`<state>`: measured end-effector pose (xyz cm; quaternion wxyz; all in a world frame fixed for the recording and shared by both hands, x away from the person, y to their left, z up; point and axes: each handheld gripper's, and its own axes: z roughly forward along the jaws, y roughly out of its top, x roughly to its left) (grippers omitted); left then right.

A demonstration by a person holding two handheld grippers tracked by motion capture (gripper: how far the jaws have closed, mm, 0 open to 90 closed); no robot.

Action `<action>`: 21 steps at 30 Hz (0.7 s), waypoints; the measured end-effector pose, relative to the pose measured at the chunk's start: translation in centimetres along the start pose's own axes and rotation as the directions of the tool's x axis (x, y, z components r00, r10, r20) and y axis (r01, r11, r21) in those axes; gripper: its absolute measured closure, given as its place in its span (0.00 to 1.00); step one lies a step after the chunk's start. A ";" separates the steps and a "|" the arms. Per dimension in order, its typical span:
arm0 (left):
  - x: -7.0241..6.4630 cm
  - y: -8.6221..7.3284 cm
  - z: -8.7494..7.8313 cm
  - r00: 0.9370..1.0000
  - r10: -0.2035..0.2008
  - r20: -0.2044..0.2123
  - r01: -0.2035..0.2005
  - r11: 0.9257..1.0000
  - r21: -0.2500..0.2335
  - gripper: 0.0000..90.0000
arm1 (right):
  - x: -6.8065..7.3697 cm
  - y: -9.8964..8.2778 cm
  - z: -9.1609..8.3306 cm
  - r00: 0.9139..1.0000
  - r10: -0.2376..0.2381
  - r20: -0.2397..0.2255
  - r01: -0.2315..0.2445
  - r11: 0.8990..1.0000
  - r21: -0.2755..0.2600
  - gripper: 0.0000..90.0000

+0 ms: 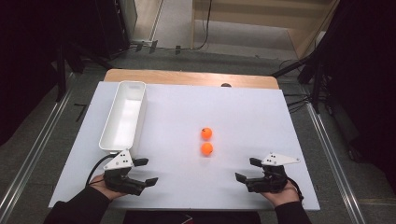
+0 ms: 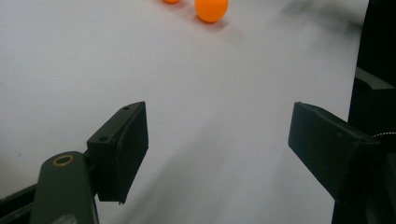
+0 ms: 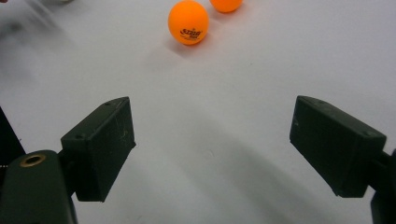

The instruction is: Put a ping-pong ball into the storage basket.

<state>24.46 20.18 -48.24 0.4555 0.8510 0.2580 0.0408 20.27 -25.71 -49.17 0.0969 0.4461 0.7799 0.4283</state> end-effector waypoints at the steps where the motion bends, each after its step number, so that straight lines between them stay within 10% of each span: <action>1: 0.0 0.0 0.0 1.000 -0.001 0.000 0.001 1.000 -0.001 0.23 | 0.0 0.0 0.0 1.000 -0.002 0.006 0.002 1.000 -0.003 0.14; 21: 0.2 -0.1 -0.1 1.000 0.005 -0.030 -0.005 1.000 -0.002 0.23 | 0.1 0.0 0.2 1.000 -0.011 -0.002 0.011 1.000 -0.002 0.14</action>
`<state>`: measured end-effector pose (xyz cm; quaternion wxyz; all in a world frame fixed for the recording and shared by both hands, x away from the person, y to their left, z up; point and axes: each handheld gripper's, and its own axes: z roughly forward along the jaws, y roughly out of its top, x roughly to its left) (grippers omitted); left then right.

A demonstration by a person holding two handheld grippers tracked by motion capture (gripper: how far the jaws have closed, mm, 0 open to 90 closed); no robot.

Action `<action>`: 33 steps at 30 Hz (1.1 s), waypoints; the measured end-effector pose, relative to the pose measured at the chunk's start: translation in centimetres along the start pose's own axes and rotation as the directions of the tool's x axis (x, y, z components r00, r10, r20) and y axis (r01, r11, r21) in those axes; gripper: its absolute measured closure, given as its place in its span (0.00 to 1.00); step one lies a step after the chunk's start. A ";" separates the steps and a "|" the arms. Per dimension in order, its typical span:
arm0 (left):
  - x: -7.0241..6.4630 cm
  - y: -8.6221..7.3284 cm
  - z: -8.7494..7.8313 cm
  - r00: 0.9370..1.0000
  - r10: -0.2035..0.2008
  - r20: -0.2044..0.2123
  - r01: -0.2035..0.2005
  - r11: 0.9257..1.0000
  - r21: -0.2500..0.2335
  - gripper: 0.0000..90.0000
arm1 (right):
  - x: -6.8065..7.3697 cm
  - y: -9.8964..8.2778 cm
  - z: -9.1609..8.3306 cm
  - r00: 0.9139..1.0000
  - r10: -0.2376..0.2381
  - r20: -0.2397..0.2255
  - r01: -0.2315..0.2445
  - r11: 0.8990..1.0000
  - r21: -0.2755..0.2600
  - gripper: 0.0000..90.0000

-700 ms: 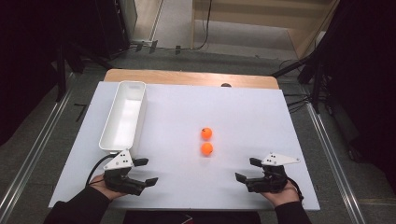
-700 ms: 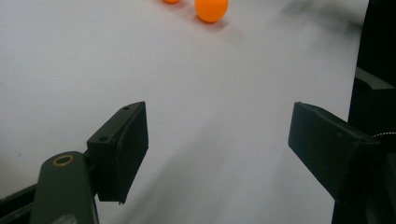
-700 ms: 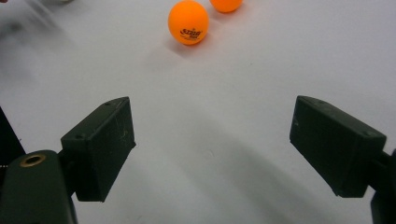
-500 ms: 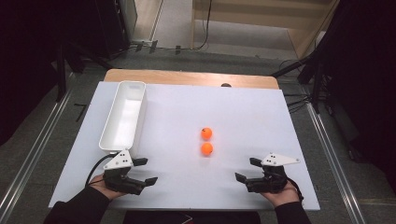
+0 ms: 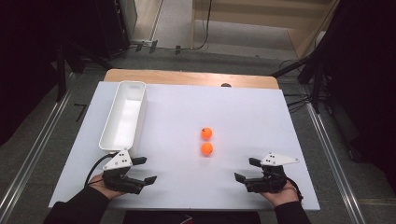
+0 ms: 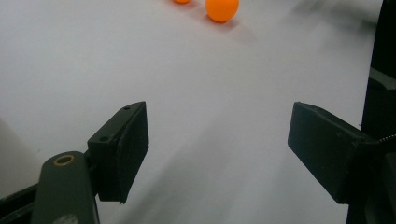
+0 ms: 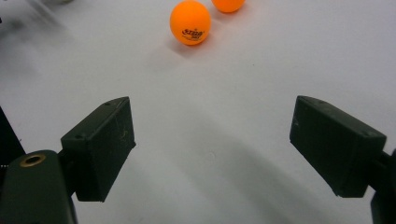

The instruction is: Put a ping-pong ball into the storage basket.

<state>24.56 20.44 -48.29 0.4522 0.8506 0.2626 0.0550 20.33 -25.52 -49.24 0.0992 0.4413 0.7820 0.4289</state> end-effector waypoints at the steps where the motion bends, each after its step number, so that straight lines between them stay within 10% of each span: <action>1: 0.0 0.0 0.0 1.000 -0.001 -0.002 0.001 1.000 0.000 0.23 | 0.0 0.0 0.0 1.000 0.001 0.000 -0.001 1.000 0.001 0.14; 33: 0.4 0.4 -0.4 1.000 -0.004 -0.030 0.003 0.999 -0.036 0.23 | -0.1 0.0 0.0 1.000 0.000 0.005 0.000 1.000 -0.004 0.14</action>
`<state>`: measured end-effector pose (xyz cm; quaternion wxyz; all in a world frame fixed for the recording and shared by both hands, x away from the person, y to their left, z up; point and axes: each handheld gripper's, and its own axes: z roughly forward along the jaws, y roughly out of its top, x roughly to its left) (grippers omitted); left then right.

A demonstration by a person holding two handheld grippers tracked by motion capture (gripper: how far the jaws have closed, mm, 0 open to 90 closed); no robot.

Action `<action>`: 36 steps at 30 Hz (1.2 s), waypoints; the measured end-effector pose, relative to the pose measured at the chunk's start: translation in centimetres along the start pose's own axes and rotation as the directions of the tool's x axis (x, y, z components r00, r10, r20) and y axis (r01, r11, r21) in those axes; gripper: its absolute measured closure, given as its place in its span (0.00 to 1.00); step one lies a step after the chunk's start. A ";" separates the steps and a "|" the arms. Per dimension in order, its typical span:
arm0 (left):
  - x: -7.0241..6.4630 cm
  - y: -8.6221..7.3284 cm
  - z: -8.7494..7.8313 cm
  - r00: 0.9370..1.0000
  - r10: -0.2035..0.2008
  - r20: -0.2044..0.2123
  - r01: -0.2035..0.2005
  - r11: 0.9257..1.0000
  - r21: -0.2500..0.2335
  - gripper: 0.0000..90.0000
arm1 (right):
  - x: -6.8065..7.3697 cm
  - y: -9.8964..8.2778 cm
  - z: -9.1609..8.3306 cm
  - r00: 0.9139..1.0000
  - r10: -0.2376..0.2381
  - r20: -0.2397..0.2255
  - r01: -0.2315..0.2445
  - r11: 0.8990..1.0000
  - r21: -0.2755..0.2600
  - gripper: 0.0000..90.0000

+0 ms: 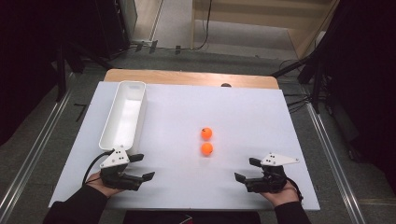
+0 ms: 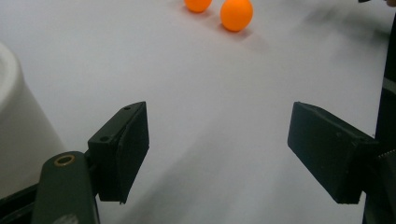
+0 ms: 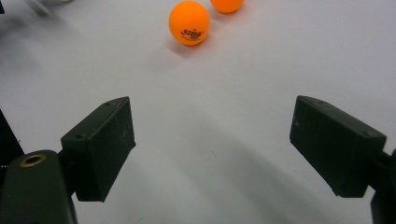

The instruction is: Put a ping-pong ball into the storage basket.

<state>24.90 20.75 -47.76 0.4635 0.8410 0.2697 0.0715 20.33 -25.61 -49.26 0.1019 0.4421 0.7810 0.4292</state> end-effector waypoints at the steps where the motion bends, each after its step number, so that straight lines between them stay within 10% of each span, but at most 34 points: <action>1: -0.1 0.1 0.0 1.000 0.000 0.007 0.001 1.000 -0.005 0.23 | 0.0 0.0 0.0 1.000 -0.001 0.000 0.001 1.000 0.000 0.14; 36: -1.4 2.6 1.5 1.000 -0.005 0.016 0.005 0.999 -0.049 0.23 | -0.3 -0.4 -0.7 1.000 0.004 -0.017 -0.004 1.000 -0.024 0.14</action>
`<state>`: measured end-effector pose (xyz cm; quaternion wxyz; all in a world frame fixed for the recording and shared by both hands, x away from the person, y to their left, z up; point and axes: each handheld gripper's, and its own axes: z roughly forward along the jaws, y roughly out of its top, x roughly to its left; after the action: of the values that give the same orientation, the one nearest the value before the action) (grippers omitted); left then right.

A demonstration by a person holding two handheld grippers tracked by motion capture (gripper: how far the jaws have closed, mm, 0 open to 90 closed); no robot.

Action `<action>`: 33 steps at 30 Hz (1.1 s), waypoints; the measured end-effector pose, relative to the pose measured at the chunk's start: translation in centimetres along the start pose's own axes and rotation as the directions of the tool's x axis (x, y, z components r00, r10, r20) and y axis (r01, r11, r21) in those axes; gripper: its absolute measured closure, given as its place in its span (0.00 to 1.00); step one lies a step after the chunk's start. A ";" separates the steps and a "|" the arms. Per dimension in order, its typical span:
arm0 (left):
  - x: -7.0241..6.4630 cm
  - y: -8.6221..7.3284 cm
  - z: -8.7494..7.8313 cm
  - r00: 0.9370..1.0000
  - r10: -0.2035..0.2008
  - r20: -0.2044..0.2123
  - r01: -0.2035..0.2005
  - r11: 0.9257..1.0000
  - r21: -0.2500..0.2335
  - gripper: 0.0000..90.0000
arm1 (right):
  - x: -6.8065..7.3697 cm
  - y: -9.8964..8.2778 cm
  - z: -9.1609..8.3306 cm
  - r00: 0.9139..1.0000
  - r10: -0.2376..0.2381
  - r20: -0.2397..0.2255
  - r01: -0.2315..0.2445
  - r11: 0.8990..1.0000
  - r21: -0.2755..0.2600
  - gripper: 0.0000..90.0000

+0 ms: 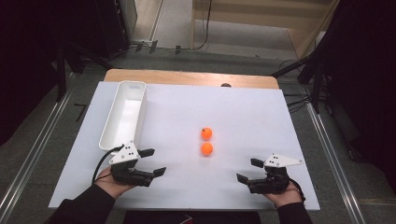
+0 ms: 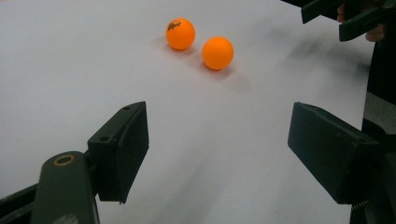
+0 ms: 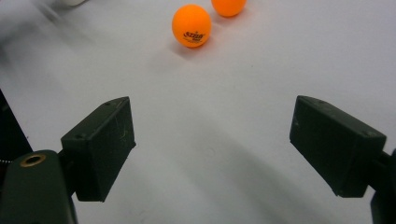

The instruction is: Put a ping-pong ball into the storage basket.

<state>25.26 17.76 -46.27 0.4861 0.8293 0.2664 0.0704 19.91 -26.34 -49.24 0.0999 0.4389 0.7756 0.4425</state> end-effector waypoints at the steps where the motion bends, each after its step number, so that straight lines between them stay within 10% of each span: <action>1: 0.0 0.1 0.0 1.000 -0.004 0.001 0.004 1.000 0.001 0.23 | -0.1 0.0 0.0 1.000 -0.005 0.005 0.005 1.000 -0.004 0.14; 33: -0.4 2.0 2.6 0.999 -0.023 -0.049 0.021 0.999 -0.033 0.23 | -0.1 0.1 0.3 1.000 0.022 0.007 -0.022 1.000 0.011 0.14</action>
<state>26.66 14.76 -45.89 0.4933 0.8165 0.2863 0.0900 20.19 -26.22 -49.39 0.0952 0.4496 0.7727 0.4379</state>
